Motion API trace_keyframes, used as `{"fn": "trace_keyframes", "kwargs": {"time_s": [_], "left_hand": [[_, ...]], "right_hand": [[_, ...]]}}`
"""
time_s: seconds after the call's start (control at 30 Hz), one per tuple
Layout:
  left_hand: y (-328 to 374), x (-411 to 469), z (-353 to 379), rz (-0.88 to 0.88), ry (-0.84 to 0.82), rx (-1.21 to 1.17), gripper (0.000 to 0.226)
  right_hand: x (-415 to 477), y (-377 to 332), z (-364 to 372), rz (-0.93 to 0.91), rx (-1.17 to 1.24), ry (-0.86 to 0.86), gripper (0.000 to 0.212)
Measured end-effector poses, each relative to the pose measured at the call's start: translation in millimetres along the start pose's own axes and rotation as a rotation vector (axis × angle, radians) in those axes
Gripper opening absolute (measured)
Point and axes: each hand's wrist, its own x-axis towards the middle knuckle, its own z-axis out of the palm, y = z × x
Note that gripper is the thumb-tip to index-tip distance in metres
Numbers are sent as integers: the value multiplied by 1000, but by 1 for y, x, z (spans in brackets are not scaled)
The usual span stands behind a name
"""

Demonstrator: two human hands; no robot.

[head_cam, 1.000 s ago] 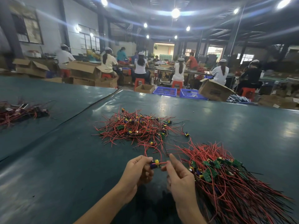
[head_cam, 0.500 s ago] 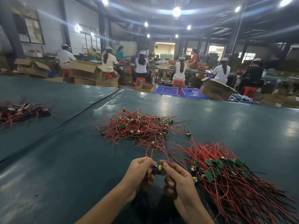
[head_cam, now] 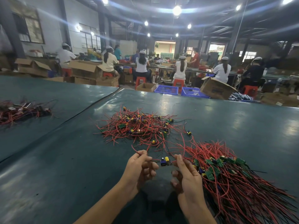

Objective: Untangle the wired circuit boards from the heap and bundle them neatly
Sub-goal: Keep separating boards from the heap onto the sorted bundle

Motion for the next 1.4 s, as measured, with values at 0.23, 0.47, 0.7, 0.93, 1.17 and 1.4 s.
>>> {"fn": "trace_keyframes", "kwargs": {"time_s": [0.23,0.47,0.7,0.93,1.17,1.4], "left_hand": [[-3,-4,0,129,-81,235,34],[-10,-6,5,136,-201,303,36],[-7,-10,12,209,-135,266,25],[-2,-11,11,190,-108,164,18],[-8,-10,10,267,-107,291,26],[-9,-13,7,414,-184,533,18]], "right_hand": [[0,5,0,-129,-197,-30,13],[2,8,2,-199,-229,-2,20],[9,11,0,-68,-129,63,19],[12,0,-4,-49,31,108,25],[-6,4,5,-23,-279,-1,22],[-10,6,11,-111,-336,29,31]]}}
